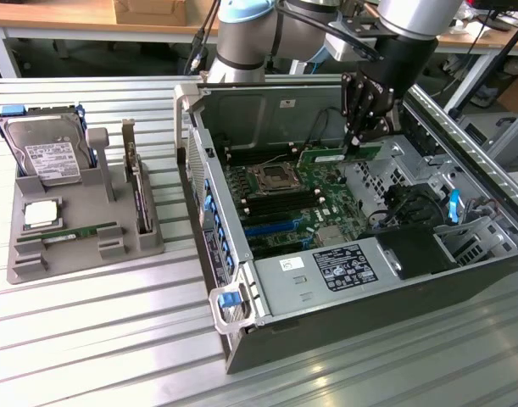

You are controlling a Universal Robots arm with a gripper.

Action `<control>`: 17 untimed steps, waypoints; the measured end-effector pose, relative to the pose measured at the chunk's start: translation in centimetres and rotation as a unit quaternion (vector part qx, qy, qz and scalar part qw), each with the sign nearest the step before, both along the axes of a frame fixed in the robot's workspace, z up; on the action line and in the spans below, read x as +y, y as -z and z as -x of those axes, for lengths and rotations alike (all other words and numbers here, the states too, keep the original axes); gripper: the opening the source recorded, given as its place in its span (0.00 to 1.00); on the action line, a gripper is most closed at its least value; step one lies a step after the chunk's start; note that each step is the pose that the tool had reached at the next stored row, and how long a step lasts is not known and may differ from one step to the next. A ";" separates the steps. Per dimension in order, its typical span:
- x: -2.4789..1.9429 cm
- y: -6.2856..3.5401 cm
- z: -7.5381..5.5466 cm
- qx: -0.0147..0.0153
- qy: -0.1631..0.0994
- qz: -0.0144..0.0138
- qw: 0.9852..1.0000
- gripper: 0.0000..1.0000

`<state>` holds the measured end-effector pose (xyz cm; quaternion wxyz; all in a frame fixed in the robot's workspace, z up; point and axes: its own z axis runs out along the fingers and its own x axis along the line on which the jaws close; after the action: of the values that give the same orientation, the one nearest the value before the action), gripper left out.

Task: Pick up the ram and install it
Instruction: 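Insert the ram into the slot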

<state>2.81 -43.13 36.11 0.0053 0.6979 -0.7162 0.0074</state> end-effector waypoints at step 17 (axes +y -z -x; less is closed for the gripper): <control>0.00 0.43 0.0 0.000 0.000 0.000 1.000 0.12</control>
<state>2.81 -43.13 35.68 0.0053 0.6979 -0.7162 0.0074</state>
